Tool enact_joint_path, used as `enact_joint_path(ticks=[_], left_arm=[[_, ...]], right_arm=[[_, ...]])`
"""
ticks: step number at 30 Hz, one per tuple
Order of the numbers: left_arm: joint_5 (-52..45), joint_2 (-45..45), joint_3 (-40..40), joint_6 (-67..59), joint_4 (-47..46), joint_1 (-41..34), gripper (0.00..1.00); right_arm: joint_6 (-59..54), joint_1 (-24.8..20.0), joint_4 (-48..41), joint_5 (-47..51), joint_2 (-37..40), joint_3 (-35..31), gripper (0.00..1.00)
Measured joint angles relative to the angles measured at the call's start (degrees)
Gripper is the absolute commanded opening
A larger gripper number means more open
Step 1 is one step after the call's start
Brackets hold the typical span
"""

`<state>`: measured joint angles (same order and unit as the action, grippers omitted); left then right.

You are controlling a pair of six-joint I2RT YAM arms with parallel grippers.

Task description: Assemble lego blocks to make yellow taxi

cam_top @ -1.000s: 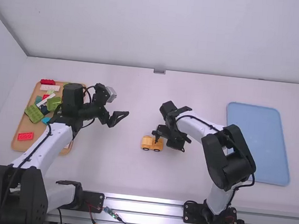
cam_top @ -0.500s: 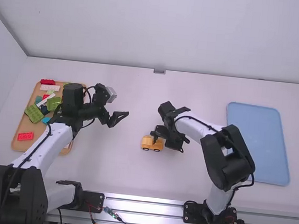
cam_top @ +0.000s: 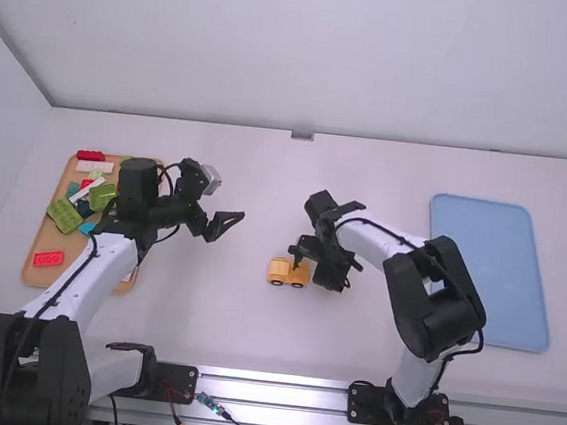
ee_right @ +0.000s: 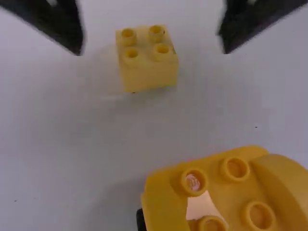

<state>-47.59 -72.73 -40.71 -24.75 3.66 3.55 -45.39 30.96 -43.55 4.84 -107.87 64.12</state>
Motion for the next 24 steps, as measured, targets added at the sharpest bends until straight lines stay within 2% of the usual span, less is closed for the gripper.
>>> enact_joint_path(ticks=[8, 13, 15, 18, 21, 24], left_arm=[[0.00, 0.00, -0.02, -0.96, -0.44, -0.02, 0.99], [-3.41, 0.00, -0.04, -7.10, -5.64, -0.02, 0.99], [-7.19, 0.00, -0.04, -14.14, -10.43, -0.02, 0.99], [-10.78, -0.04, -0.07, -20.44, -12.00, -0.02, 0.99], [-15.41, -1.55, 0.11, -26.51, -10.49, -0.02, 0.99], [-18.91, -4.59, 1.27, -29.97, -6.21, -0.46, 0.99]], right_arm=[[0.35, 0.00, 1.51, 1.90, 0.48, 2.08, 0.99], [0.87, -0.90, 1.53, -1.77, 6.40, 2.32, 0.99], [-0.04, -2.84, 1.05, -6.14, 11.10, 2.23, 0.99], [-1.57, -5.97, 3.63, -11.28, 17.00, 0.90, 1.00], [-5.22, -11.13, 9.44, -19.56, 24.24, -4.42, 0.99], [-9.18, -14.97, 14.08, -25.90, 27.63, -10.49, 0.99]])
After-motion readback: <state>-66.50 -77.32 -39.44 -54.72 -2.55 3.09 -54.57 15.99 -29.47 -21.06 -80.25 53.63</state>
